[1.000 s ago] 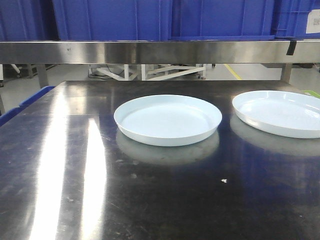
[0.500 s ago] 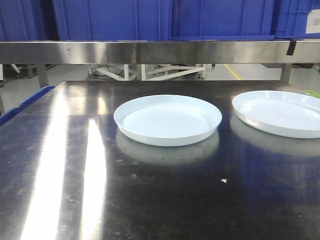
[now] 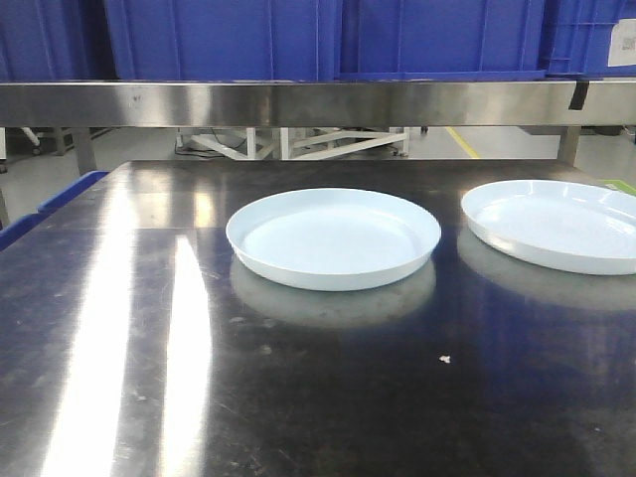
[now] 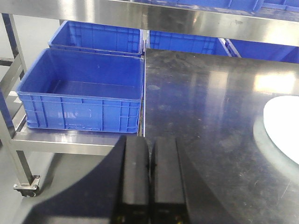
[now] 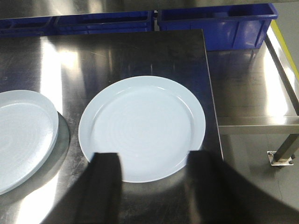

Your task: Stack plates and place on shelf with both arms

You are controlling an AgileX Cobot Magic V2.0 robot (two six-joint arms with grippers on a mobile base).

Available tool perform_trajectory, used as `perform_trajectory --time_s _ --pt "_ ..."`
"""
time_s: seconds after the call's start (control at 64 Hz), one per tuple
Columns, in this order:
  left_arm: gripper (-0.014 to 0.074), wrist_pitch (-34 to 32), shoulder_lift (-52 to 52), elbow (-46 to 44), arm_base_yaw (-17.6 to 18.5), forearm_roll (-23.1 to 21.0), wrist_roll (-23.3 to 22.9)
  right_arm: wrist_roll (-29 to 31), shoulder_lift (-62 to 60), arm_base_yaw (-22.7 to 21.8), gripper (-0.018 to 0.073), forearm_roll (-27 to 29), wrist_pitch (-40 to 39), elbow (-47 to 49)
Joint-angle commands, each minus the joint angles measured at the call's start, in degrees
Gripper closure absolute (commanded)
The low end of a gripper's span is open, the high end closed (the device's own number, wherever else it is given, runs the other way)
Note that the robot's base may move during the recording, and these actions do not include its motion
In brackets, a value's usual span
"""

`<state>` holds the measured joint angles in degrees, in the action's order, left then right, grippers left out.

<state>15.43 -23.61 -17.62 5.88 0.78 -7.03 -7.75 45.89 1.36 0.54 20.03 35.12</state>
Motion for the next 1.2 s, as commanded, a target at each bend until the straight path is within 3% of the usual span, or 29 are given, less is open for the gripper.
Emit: perform_trajectory --time_s 0.0,0.094,0.109,0.172,0.406,0.547,0.625,0.875,1.187 --pt "0.0510 -4.9 -0.2 -1.6 0.0 0.0 -0.6 0.1 -0.2 -0.3 0.0309 -0.5 -3.7 2.3" --pt "0.0510 -4.9 -0.2 -1.6 0.0 0.0 -0.6 0.1 -0.2 -0.3 0.0550 -0.5 -2.7 2.3" --pt "0.0510 -4.9 -0.2 -1.6 0.0 0.0 -0.6 0.1 -0.2 -0.3 0.0555 -0.5 -2.6 2.3" --pt "0.0510 -4.9 -0.2 -1.6 0.0 0.0 -0.6 0.1 -0.2 -0.3 0.0508 -0.5 -2.6 2.3" --pt "0.0510 -4.9 -0.2 -1.6 0.0 0.0 -0.6 0.1 -0.2 -0.3 0.0466 -0.5 -2.6 2.3" --pt "0.0510 -4.9 -0.2 -1.6 0.0 0.0 -0.6 0.1 0.0 -0.3 0.0205 -0.5 -3.2 2.3" --pt "0.0510 -4.9 -0.2 -1.6 0.0 0.0 -0.6 0.1 0.7 -0.3 0.0120 -0.5 -3.4 2.3" --pt "0.0510 -4.9 -0.2 -1.6 0.0 0.0 -0.6 0.1 5.6 -0.3 0.0157 -0.5 -2.0 2.3" --pt "0.0510 -4.9 -0.2 -1.6 0.0 0.0 -0.6 0.1 16.5 -0.6 0.0169 -0.9 -5.8 5.5"
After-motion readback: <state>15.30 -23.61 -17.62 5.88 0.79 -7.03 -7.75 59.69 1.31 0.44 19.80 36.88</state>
